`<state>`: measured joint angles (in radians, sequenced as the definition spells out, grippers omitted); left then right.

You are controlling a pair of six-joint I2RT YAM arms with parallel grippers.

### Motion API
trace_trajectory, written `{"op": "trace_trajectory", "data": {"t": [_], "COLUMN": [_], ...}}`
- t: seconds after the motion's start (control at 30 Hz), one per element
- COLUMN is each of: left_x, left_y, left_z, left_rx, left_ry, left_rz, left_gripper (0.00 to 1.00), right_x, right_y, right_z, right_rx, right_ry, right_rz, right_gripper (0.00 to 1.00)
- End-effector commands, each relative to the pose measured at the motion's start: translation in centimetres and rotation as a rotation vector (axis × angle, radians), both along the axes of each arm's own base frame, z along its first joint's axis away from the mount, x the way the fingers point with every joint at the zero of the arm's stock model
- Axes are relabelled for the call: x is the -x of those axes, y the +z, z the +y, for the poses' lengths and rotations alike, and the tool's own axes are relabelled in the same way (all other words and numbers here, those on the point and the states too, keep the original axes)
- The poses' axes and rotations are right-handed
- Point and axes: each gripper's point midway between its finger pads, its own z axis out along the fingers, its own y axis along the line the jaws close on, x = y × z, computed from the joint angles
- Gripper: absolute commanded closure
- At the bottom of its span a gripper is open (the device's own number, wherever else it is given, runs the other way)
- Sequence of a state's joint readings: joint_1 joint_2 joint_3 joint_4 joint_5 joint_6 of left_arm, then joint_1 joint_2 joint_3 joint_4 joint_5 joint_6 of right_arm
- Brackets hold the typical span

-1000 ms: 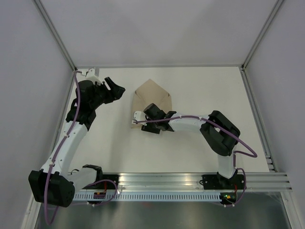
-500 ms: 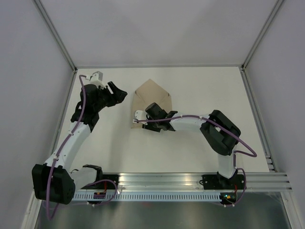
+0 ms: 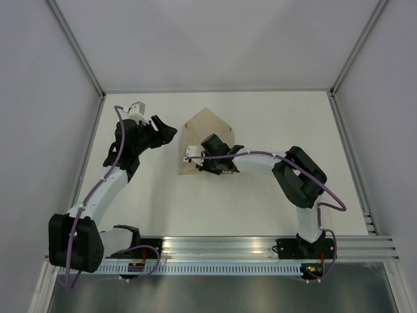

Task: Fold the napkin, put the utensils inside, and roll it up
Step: Roll the napkin at the center of the board.

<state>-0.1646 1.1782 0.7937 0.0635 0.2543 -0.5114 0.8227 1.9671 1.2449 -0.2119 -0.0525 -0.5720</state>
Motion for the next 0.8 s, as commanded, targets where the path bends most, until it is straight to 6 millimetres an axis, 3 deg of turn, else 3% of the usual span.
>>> {"op": "trace_trajectory", "data": {"t": [0.0,0.1,0.23,0.43,0.57,0.77], "left_x": [-0.4,-0.3,-0.1,0.1,0.5,1.1], "left_y": [1.1,0.5,-1.2,-1.9,-1.5,-0.6], "left_z": [-1.3,-2.1,-2.8,-3.3,-3.5,-4.1], "left_rx": [0.022,0.001,-0.013,-0.042,-0.055,-0.136], "left_ry": [-0.042,-0.061,-0.068,-0.076,-0.085,-0.134], "left_rz": [-0.067,-0.088,-0.101,-0.174,-0.222,-0.342], "left_gripper": [0.30,0.30,0.30,0.32,0.32,0.33], "right_x": [1.9,1.2,2.3,2.7,2.2,3.0], "right_y": [-2.8,-2.7,-3.0,-2.8,-2.3,-2.5], "right_z": [-1.8,-2.2,-2.7,-3.5,-4.2,-5.4], "right_rx": [0.053,0.037,0.024,-0.008,-0.044,-0.033], "right_ry": [0.009,0.001,0.040,0.062,0.075,0.122], "right_rz": [0.186,0.242,0.372,0.526,0.630,0.763], "right_gripper": [0.74,0.75,0.76,0.78,0.79,0.79]}}
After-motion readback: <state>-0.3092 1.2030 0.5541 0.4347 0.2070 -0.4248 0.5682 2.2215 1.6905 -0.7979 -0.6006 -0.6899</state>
